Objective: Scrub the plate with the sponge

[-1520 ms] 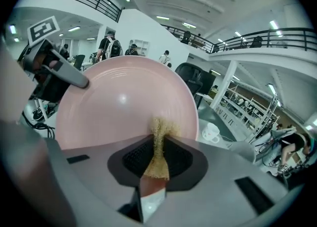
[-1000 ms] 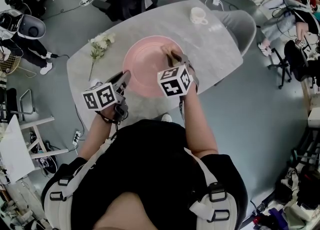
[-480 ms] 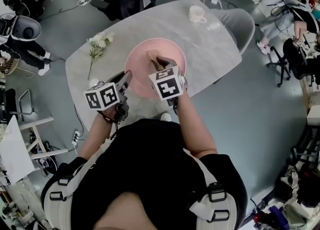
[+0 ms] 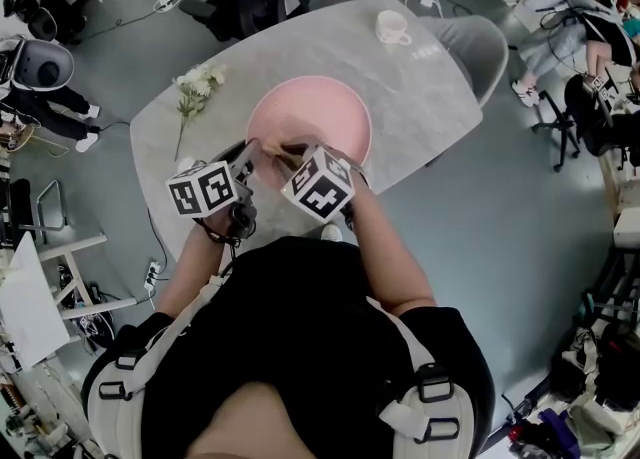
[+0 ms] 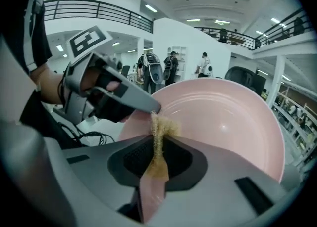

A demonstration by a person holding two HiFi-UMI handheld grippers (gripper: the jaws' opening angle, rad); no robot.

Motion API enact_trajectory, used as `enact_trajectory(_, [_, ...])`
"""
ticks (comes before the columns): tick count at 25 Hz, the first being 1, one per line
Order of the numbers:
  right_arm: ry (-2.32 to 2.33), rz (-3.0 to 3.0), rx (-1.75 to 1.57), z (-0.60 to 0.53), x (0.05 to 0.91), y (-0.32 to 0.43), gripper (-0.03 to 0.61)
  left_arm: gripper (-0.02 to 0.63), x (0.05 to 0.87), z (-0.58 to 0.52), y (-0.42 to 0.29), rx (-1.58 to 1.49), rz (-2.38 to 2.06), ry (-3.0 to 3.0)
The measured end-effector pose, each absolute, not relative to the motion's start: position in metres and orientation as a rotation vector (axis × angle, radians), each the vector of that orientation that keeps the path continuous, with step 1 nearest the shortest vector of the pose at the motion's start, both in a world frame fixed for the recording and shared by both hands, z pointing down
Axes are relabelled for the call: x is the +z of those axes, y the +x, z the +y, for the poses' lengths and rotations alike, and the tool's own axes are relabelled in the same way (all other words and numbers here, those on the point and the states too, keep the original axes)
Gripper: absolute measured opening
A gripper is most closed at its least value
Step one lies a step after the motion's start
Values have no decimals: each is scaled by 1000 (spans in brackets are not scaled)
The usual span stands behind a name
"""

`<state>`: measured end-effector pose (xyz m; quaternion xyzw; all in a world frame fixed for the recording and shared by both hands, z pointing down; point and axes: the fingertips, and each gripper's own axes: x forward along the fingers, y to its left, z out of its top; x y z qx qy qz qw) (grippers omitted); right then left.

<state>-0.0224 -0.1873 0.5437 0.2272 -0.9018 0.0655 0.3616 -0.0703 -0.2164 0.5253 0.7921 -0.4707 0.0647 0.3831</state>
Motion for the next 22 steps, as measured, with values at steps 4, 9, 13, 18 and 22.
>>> enact_trajectory(4, [449,-2308,168,-165,557,-26,52,31,522,-219,-74,157,-1219,2011])
enact_trajectory(9, [437,-2314,199,-163,561,-17,52,29,520,-220,-74,147,-1207,2019])
enact_trajectory(13, [534,-2352,232,-178,547,-1,54,29,516,-217,-67,171,-1178,2081])
enact_trajectory(18, [811,-2301,219,-218,529,31,54,29,516,-213,-62,200,-1154,2095])
enact_trajectory(22, [994,-2261,235,-240,521,58,54,34,519,-212,-60,151,-1093,2037])
